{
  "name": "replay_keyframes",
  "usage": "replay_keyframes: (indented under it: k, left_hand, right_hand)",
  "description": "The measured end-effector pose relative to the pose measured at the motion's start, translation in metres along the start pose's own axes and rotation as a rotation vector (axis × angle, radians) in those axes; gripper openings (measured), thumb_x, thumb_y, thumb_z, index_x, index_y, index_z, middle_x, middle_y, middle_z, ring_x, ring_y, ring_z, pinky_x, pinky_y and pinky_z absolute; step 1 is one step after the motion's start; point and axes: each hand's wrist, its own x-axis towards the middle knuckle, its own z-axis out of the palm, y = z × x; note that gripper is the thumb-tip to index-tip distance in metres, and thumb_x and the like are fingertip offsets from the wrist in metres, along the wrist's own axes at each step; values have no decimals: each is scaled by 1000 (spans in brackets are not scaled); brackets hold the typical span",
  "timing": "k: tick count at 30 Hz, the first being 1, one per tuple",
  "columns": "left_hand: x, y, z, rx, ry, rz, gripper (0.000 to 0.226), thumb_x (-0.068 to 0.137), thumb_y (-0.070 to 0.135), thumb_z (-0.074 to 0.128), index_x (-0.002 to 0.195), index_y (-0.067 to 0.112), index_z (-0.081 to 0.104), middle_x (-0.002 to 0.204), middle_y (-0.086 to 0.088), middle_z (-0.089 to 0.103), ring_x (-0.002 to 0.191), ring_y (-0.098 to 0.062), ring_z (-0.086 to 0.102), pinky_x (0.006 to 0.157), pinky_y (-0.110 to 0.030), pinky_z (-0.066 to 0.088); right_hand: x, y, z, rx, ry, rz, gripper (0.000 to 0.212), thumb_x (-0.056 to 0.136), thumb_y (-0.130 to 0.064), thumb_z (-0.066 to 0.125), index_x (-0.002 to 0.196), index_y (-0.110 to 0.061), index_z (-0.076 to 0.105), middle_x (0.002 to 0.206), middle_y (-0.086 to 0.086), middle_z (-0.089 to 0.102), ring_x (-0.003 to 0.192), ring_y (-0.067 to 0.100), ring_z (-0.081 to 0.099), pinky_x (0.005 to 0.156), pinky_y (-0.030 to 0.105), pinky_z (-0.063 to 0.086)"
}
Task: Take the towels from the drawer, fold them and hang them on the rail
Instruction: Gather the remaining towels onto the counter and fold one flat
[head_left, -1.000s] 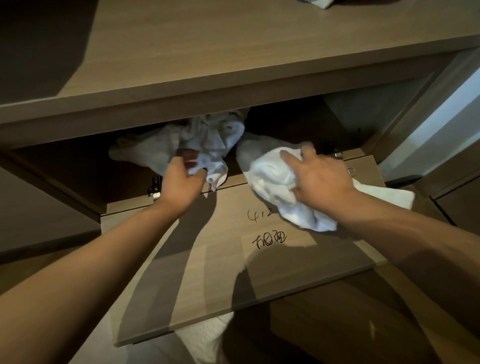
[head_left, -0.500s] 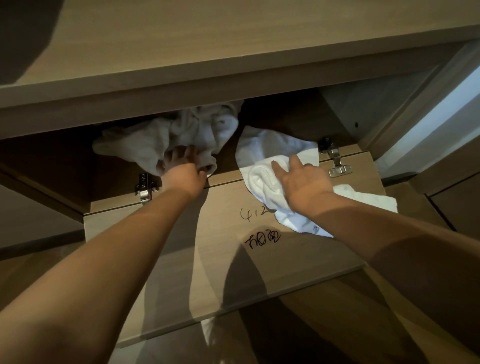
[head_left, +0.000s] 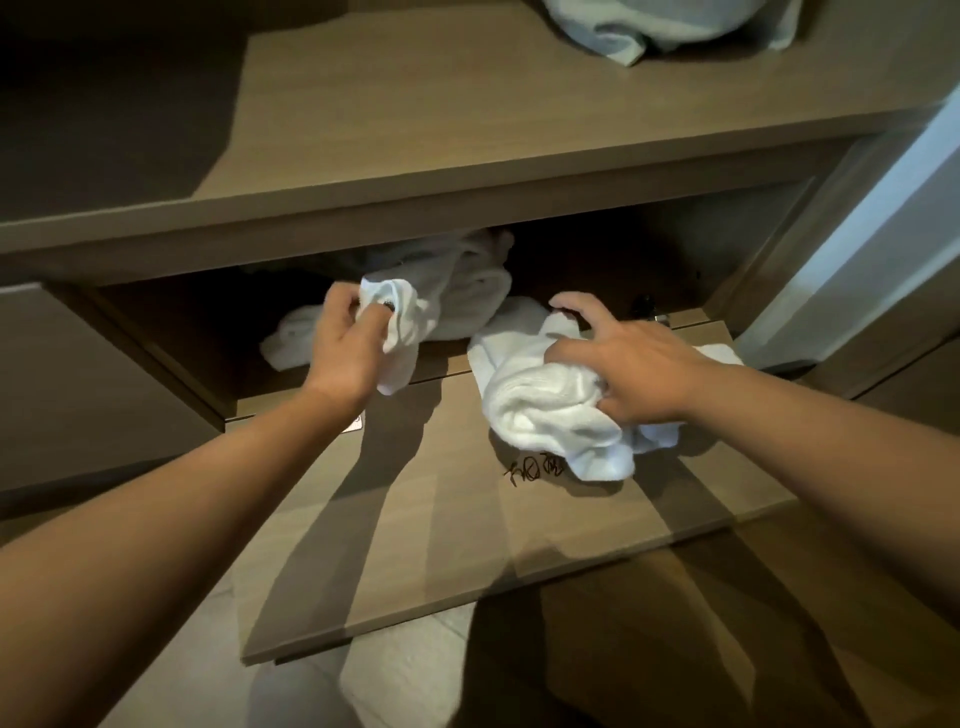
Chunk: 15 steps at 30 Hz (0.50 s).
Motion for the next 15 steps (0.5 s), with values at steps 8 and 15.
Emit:
replay_keyframes:
  k: [8,15]
  left_hand:
    - [-53,36,3,-85,-596,207,7,72,4,52,75,1,57,68,-8,53,63,-13,48,59,-27,38]
    - [-52,40,-2,-181,-694,40,17,67,19,57,71,8,69,68,2,64,68,-9,56,67,-21,44]
  right_hand:
    - [-4,-39,-25,127,124,-230,55,74,-56,72,122,-38,54,163,-10,-2,90,20,59,69,35,48]
    - [-22,-53,-8,307,118,-327,47,75,-30,76,118,-23,61,112,-5,57,95,20,58,66,36,47]
